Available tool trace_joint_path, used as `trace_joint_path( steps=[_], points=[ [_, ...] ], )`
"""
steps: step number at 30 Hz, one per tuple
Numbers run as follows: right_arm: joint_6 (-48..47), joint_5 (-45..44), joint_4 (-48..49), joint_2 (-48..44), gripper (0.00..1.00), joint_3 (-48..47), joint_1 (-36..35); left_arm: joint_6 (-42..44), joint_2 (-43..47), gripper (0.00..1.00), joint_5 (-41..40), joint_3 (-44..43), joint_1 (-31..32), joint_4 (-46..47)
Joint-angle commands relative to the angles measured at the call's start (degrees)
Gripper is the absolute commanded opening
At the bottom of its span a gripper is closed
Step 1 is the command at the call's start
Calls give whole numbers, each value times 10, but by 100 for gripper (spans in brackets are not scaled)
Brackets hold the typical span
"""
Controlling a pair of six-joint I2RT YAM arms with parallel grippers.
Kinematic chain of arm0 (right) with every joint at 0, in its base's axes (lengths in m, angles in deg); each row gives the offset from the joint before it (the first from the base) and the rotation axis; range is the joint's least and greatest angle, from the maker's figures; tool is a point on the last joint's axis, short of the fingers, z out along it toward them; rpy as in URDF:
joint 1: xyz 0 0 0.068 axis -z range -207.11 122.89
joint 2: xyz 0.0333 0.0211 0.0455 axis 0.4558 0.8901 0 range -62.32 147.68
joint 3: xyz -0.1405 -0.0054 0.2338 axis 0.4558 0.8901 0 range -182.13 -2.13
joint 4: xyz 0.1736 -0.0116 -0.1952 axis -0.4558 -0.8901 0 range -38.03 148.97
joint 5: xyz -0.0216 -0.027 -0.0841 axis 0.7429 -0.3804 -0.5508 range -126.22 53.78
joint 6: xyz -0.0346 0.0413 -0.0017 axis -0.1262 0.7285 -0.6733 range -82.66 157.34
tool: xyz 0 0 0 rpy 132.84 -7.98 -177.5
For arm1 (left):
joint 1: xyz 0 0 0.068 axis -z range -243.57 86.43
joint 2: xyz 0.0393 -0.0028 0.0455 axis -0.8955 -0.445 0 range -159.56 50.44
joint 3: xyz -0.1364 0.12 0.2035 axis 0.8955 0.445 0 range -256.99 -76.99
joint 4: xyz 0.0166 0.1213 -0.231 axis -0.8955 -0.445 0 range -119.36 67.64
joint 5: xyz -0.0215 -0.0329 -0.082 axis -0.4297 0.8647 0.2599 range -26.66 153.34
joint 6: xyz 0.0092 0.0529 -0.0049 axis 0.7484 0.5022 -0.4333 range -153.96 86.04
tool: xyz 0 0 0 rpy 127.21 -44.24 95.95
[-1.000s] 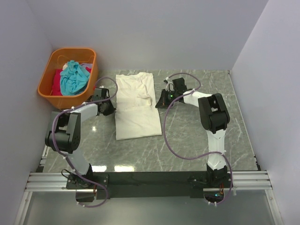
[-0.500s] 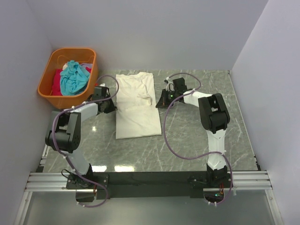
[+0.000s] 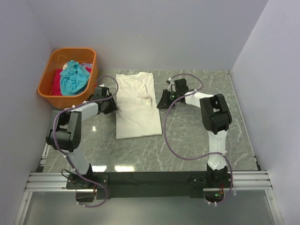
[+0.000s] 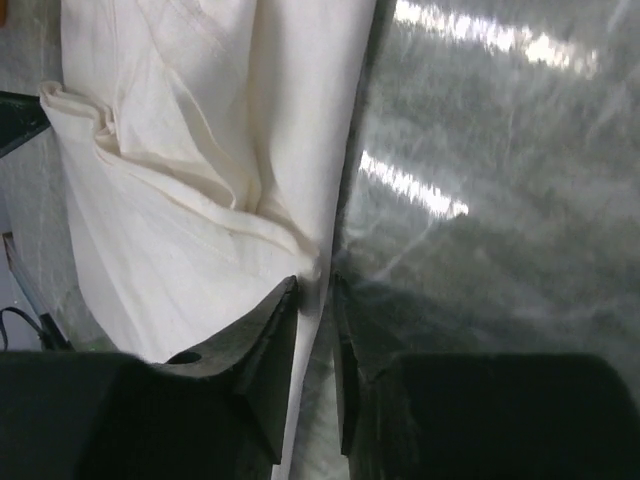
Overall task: Fold and stack the t-shirts
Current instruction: Fold the tshirt
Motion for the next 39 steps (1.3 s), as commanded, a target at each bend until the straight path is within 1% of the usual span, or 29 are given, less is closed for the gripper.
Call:
trace_joint_path(
  steps=[1,2,3,4,5,6,8,9,12,16,17,19,22,23,24,25,27,29,30,31,32,33,35,36,37,39],
  points=[
    [18,-11,24,-82,31,30,6,-15,49,49,-10,-6,-1,-3],
    [32,-14,32,-111,35,52,6,-25,75,53,-15,-2,-1,-18],
    [39,-14,37,-126,37,66,5,-30,91,55,-19,1,0,-26],
    [52,-13,42,-140,38,79,3,-36,107,60,-25,7,1,-36],
    [60,-13,47,-168,41,107,1,-48,139,60,-25,18,3,-57],
    [67,-9,51,-181,41,123,-2,-57,155,60,-40,27,12,-65],
    [86,13,65,-210,43,168,-16,-80,198,60,-38,57,22,-81],
    [93,43,65,-214,43,180,-21,-88,211,58,-36,67,37,-92],
    [106,86,65,-214,43,213,-53,-114,252,52,-23,117,71,-99],
    [132,104,65,-205,43,256,-83,-150,287,45,14,180,96,-90],
    [137,106,80,-197,43,276,-86,-164,297,44,27,204,100,-86],
    [140,104,76,-189,43,289,-85,-177,305,41,28,230,101,-79],
    [133,83,16,-170,43,298,-77,-200,301,38,23,265,101,-90],
    [131,72,4,-163,43,301,-73,-204,293,37,23,267,101,-103],
    [132,67,-5,-164,43,305,-62,-208,289,33,25,269,101,-110],
    [132,61,-9,-166,43,312,-56,-211,287,31,25,270,101,-117],
    [131,49,-9,-188,43,334,-47,-216,297,31,18,267,101,-138],
    [121,24,-21,-234,43,344,-47,-220,333,34,4,258,101,-157],
    [117,-4,-30,-251,43,343,-49,-222,346,40,-5,255,101,-182],
    [109,-19,-39,-269,43,343,-50,-223,359,43,-24,249,101,-195],
    [105,-37,-61,-299,43,338,-54,-225,384,46,-25,240,101,-207],
    [99,-78,-71,-315,43,337,-56,-228,394,53,-42,235,103,-233],
    [92,-124,-101,-355,48,331,-68,-232,414,60,-58,227,105,-247],
    [92,-144,-108,-365,50,330,-70,-234,416,74,-60,224,108,-253],
    [98,-182,-116,-374,52,330,-75,-236,416,80,-58,223,108,-254],
    [106,-211,-124,-391,55,327,-87,-237,403,86,-49,221,114,-249]
  ],
)
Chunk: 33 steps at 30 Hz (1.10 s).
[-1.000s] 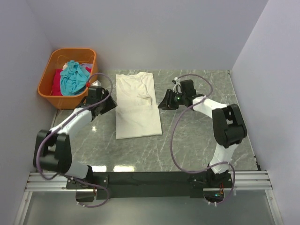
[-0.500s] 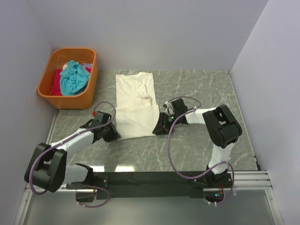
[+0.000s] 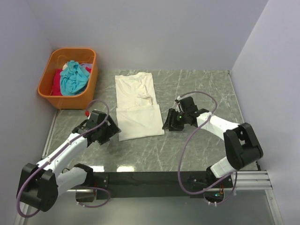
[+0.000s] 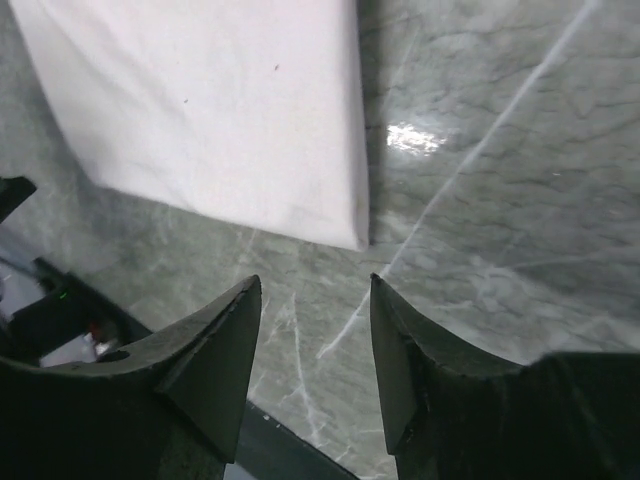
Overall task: Fold and stack the t-shirts
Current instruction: Fold the tshirt
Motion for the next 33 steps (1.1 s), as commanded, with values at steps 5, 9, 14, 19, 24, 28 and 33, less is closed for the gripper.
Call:
trace_joint_path(
  steps=[5,9,14,19,24,28,33],
  points=[
    [14,-174,-57,-21,56,-33,-48,-16,-87,79,-33,-45,46,-17],
    [22,-193,-58,-8,55,-49,-74,-20,-131,67,-61,-61,65,-13],
    [27,-215,-61,17,55,-67,-103,-22,-179,59,-90,-82,98,-19],
    [27,-232,-77,43,55,-88,-115,-23,-217,57,-107,-93,110,-30],
    [31,-253,-96,58,55,-108,-130,-20,-249,49,-110,-106,119,-35],
    [29,-253,-106,66,55,-116,-131,-12,-267,33,-103,-113,122,-33],
    [30,-253,-121,82,56,-127,-132,-7,-268,4,-98,-115,122,-33]
  ],
)
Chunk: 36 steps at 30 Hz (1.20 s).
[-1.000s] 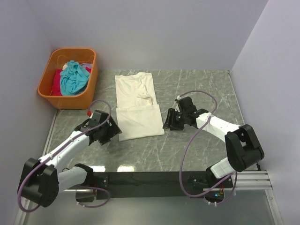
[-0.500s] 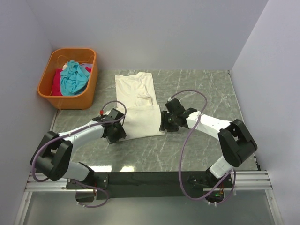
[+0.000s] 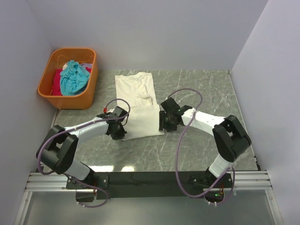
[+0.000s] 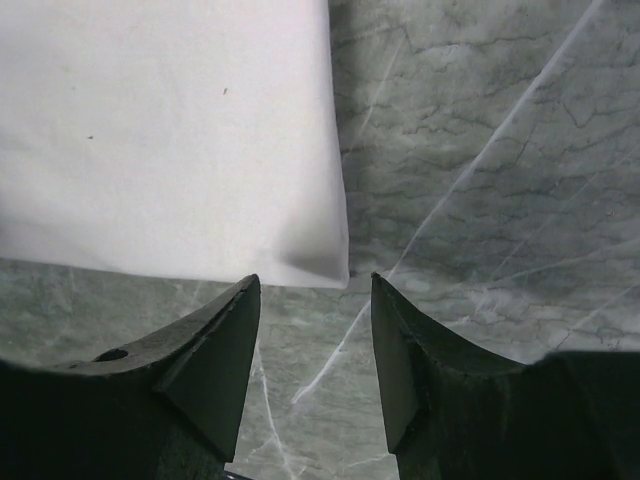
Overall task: Fold and stack the t-shirts
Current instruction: Fold the tshirt
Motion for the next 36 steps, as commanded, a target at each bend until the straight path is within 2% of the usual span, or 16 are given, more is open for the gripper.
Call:
trace_joint_path(
  steps=[1,9,20,21,22,24,25,27,28,33,36],
  points=[
    [6,-17,-19,20,56,-29,-6,7,-12,1,-5,1,3,-10],
    [1,-17,-37,64,53,-54,-15,14,-10,1,0,1,3,-7],
    [3,-19,-115,141,48,-101,-31,20,-16,1,9,-4,3,-18],
    [2,-19,-118,143,47,-100,-31,21,-18,1,10,-6,3,-20],
    [2,-19,-121,147,40,-99,-30,22,-20,1,10,-7,3,-21],
    [1,-19,-120,144,32,-95,-31,24,-21,1,10,-10,2,-25],
    [0,-19,-120,140,22,-94,-30,26,-20,1,11,-12,3,-27],
    [-7,-19,-122,135,11,-99,-30,33,-20,1,15,-20,2,-40],
    [-10,-19,-128,129,0,-102,-30,35,-16,1,14,-25,2,-47],
    [-41,-2,-154,77,0,-91,-31,61,35,1,47,-27,12,-103],
    [-73,32,-194,30,0,-66,-37,54,73,1,66,-10,49,-157]
  ],
)
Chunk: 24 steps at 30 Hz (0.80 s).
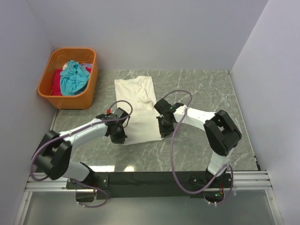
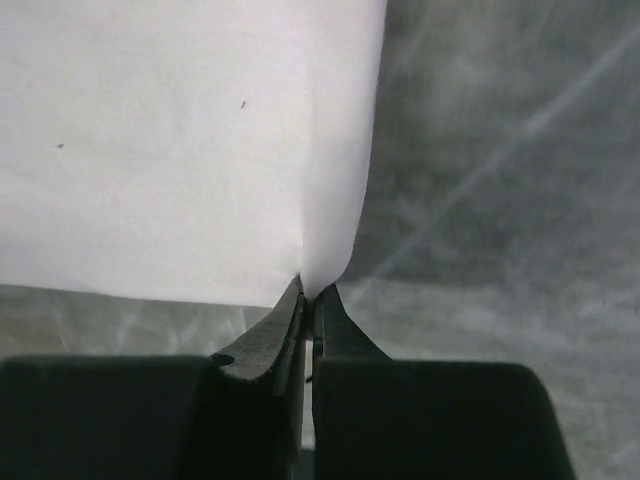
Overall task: Fold and stack the t-shirts
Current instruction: Fold the tshirt
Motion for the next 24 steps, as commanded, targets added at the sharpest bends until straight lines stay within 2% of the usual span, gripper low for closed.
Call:
trace_joint_path(
  steps=[1,7,11,14,15,18,20,24],
  points=[
    [-49,35,-101,-78,0,35,-12,7,85,1,29,13,45,-116],
    [-73,62,-194,-202,0,107,-46,-81,243,1,91,59,158,-187],
    [-81,84,-234,-251,0,107,-56,-121,275,1,133,67,203,-204],
    [-93,85,-255,-255,0,69,-54,-125,271,1,101,26,204,-204],
    [-96,73,-264,-246,0,32,-50,-118,258,1,69,0,200,-206],
    [-117,63,-273,-211,0,-45,-28,-67,214,1,60,-45,149,-213],
    [-134,60,-275,-187,0,-104,-12,-39,198,1,27,-61,101,-203],
    [-151,73,-257,-109,0,-189,20,30,162,1,29,-85,9,-148]
  ],
)
